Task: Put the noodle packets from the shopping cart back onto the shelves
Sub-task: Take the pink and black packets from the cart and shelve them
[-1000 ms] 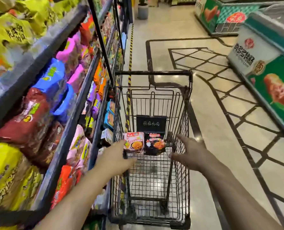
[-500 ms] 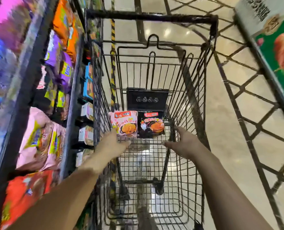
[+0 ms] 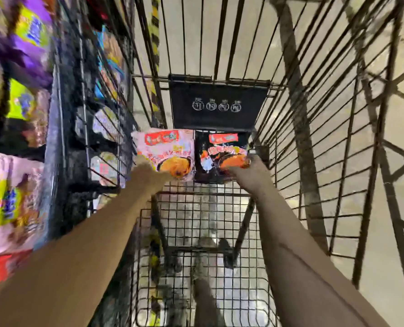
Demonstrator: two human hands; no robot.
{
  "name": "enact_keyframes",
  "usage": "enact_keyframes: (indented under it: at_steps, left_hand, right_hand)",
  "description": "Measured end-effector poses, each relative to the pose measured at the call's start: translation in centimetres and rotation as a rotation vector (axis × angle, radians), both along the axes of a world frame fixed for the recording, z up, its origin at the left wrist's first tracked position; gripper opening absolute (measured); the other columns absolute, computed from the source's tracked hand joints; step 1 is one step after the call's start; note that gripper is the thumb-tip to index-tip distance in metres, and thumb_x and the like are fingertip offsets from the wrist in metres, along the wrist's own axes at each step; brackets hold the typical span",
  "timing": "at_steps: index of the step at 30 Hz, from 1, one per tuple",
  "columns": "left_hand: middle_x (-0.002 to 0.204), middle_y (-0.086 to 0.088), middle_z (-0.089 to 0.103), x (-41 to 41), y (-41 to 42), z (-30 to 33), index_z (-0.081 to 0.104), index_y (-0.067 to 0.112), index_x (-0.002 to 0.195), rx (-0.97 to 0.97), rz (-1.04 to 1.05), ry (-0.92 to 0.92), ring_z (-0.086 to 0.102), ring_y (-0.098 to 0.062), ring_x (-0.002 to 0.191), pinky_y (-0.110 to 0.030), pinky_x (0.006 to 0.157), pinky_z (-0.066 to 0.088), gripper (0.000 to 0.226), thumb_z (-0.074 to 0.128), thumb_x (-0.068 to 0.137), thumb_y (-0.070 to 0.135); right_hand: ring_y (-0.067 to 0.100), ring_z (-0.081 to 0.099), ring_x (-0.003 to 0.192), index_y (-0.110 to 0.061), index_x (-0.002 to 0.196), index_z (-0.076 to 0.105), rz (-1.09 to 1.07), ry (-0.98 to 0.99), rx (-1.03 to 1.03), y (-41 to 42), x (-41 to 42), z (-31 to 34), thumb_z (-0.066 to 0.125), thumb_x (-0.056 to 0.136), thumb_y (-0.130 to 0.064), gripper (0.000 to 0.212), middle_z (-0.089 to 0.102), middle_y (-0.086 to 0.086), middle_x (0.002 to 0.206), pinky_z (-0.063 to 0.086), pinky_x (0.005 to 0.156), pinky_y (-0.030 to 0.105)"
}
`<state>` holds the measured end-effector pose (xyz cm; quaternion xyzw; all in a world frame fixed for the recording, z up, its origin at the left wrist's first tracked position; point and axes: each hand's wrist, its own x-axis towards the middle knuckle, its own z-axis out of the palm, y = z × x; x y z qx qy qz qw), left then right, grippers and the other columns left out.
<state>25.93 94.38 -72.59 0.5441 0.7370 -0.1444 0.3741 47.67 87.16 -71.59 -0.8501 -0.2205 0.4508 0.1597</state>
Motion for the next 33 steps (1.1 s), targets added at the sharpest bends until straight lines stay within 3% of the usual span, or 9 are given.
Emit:
enact_keyframes:
  at_steps: [5,7,10,15,19,25,28,31,33]
  left_hand:
    - [0.121,-0.029,0.062,-0.4,1.4,-2.2,0.058,-0.001,0.094,0.098,0.088,-0.014,0.059,-0.040,0.120,-0.040,0.094,0.047,0.049,0.066,0.094,0.048]
    - [0.126,-0.025,0.062,-0.6,1.3,-2.5,0.056,-0.005,0.099,0.110,0.119,-0.023,0.057,-0.039,0.123,-0.043,0.101,0.047,0.056,0.071,0.090,0.049]
    - [0.135,-0.016,0.059,-1.3,1.5,-4.1,0.044,0.002,0.138,0.155,0.147,-0.063,0.053,-0.039,0.127,-0.050,0.109,0.040,0.086,0.078,0.080,0.056]
    - [0.128,-0.003,0.064,-1.6,1.2,-4.8,0.048,0.017,0.134,0.181,0.047,-0.040,0.056,-0.033,0.125,-0.052,0.110,0.032,0.093,0.077,0.065,0.072]
    - [0.112,0.004,0.071,-2.0,1.0,-4.3,0.060,0.025,0.124,0.232,0.102,-0.197,0.068,-0.023,0.109,-0.050,0.096,0.054,0.080,0.087,0.058,0.061]
    - [0.110,0.004,0.071,-2.7,1.1,-4.0,0.058,0.024,0.121,0.299,0.143,-0.328,0.072,-0.016,0.096,-0.039,0.073,0.065,0.102,0.087,0.038,0.076]
    - [0.111,0.000,0.067,-2.0,0.6,-2.1,0.044,0.020,0.116,0.284,0.156,-0.322,0.069,-0.020,0.097,-0.041,0.083,0.060,0.078,0.094,0.061,0.044]
    - [0.111,0.001,0.067,-2.3,-0.2,-1.5,0.045,0.020,0.121,0.297,0.144,-0.330,0.068,-0.023,0.102,-0.041,0.088,0.058,0.075,0.092,0.066,0.034]
    - [0.108,0.002,0.067,-2.6,-0.9,-0.7,0.045,0.020,0.120,0.300,0.156,-0.366,0.067,-0.021,0.099,-0.035,0.081,0.057,0.068,0.091,0.070,0.028]
  right_hand:
    - [0.024,0.064,0.112,-0.008,0.131,0.054,-0.064,-0.011,0.034,1.9,0.3,-4.4,0.086,0.079,-0.041,0.069,0.066,0.007,0.122,0.045,0.087,0.025]
    - [0.026,0.061,0.115,-0.005,0.133,0.052,-0.068,-0.030,0.014,2.2,0.3,-4.9,0.085,0.080,-0.040,0.072,0.062,0.010,0.125,0.044,0.088,0.024]
    - [0.037,0.053,0.128,-0.004,0.137,0.049,-0.045,-0.075,-0.004,2.5,0.2,-5.4,0.086,0.077,-0.045,0.082,0.051,0.020,0.139,0.044,0.107,0.039]
    - [0.039,0.051,0.129,-0.009,0.143,0.041,-0.017,-0.123,-0.013,2.5,-0.7,-5.6,0.082,0.079,-0.051,0.087,0.043,0.018,0.144,0.046,0.106,0.048]
    - [0.037,0.057,0.122,-0.011,0.136,0.044,-0.007,-0.203,0.021,1.9,-1.7,-5.2,0.078,0.082,-0.053,0.077,0.054,0.015,0.134,0.051,0.097,0.048]
    - [0.031,0.060,0.117,-0.011,0.129,0.045,-0.156,-0.205,0.166,0.9,-2.7,-4.7,0.094,0.065,-0.045,0.087,0.059,0.011,0.127,0.052,0.101,0.049]
    - [0.030,0.064,0.112,-0.010,0.129,0.050,-0.225,-0.099,0.151,0.5,-2.8,-5.2,0.094,0.047,-0.057,0.104,0.061,0.012,0.126,0.056,0.098,0.047]
    - [0.034,0.066,0.110,-0.014,0.128,0.054,-0.174,0.013,0.091,-0.3,-2.5,-6.0,0.082,0.026,-0.082,0.126,0.057,0.014,0.135,0.059,0.094,0.051]
    - [0.035,0.063,0.118,-0.011,0.137,0.047,-0.162,0.039,0.107,-0.5,-3.0,-3.5,0.094,0.050,-0.062,0.112,0.055,0.015,0.139,0.055,0.100,0.051]
